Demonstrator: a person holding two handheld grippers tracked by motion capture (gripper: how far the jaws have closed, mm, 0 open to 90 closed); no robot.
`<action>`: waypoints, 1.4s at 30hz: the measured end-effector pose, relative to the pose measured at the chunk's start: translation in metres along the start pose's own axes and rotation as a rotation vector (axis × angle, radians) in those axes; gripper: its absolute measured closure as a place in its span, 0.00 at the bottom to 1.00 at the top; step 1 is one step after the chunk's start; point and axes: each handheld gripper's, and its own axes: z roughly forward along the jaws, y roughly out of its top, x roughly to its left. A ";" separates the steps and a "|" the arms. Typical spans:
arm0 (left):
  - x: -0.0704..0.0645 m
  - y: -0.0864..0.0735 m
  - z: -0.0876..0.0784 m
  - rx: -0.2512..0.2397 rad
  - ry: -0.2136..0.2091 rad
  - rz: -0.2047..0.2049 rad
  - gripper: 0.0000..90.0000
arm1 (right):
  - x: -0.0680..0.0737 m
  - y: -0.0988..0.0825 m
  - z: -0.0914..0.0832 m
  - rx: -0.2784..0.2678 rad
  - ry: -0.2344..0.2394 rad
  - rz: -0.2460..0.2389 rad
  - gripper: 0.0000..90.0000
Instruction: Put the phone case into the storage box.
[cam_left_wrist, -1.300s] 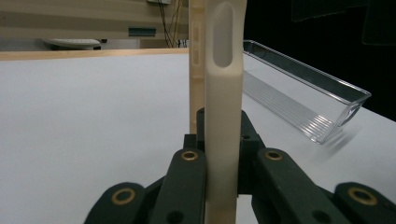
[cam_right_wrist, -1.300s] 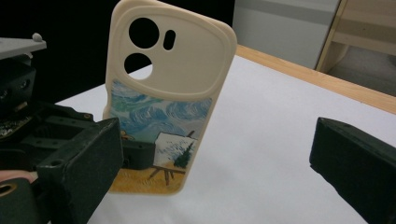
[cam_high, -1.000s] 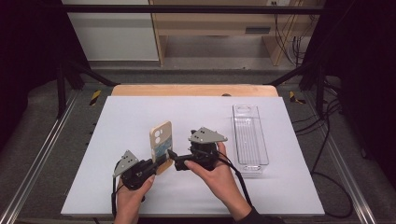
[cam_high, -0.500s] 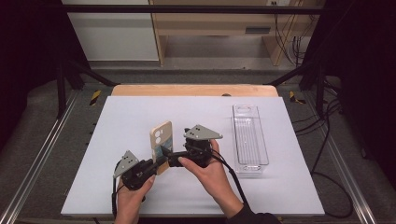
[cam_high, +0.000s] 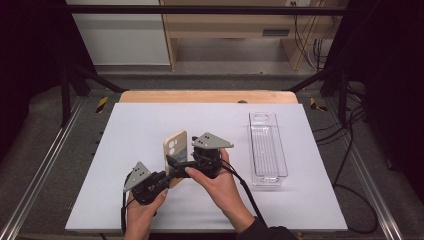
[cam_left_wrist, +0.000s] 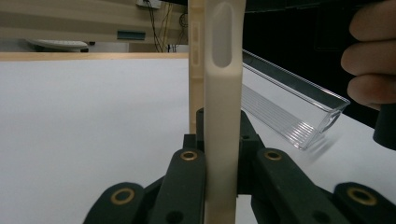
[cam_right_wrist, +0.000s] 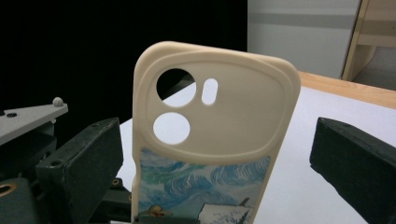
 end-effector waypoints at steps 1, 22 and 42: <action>0.000 0.000 0.000 0.000 0.000 0.000 0.95 | 0.000 0.000 0.000 0.000 0.000 0.000 0.04; -0.007 0.000 0.003 -0.004 -0.039 0.011 0.95 | -0.005 0.001 0.011 -0.003 0.015 0.043 0.03; -0.006 -0.004 0.006 -0.007 -0.012 0.016 0.93 | -0.002 0.006 0.012 0.037 -0.028 0.068 0.11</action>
